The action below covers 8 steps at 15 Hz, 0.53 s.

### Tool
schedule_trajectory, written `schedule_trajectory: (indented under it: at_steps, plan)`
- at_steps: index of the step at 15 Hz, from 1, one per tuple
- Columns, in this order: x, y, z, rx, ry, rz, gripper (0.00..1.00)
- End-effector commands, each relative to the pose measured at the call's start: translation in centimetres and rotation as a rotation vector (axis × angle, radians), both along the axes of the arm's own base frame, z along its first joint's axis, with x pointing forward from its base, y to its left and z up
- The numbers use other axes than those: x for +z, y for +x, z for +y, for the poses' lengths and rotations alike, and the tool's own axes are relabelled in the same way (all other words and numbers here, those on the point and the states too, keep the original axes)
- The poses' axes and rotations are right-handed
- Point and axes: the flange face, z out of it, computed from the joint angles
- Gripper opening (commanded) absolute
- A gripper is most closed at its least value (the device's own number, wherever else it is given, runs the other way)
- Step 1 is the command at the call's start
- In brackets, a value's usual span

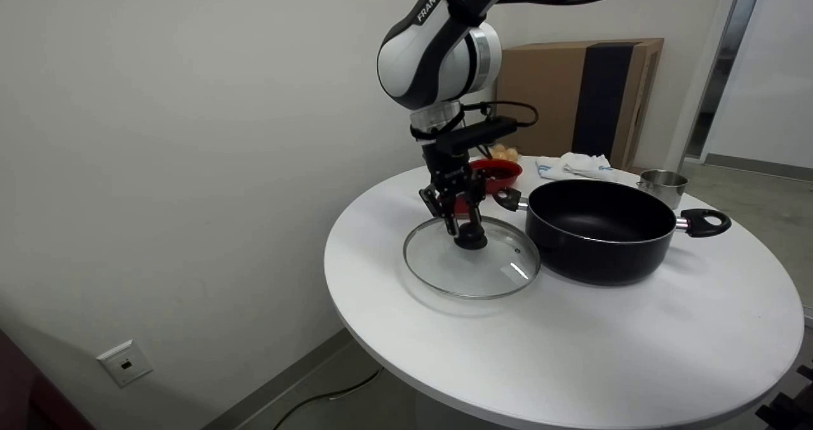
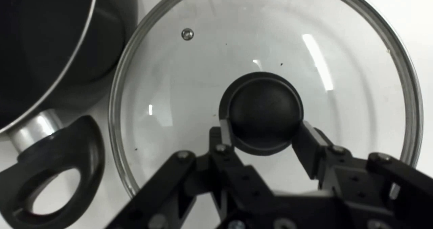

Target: Uncover the pot and place the tomato and broccoli toys inside then cover it up again

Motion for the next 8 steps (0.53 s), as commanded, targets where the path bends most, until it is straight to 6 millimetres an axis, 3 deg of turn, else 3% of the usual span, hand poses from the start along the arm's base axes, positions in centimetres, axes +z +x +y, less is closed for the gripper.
schedule_trajectory:
  at_steps: [1,5,6,8]
  plan:
    - [-0.9,-0.3,-1.4,0.030,-0.004,0.005,0.23]
    - [-3.0,-1.1,-2.0,0.035,0.000,0.029,0.23]
    - [-3.7,-0.8,-3.4,0.041,-0.002,0.034,0.23]
    - [-4.2,-1.1,-3.6,0.053,0.001,0.043,0.23]
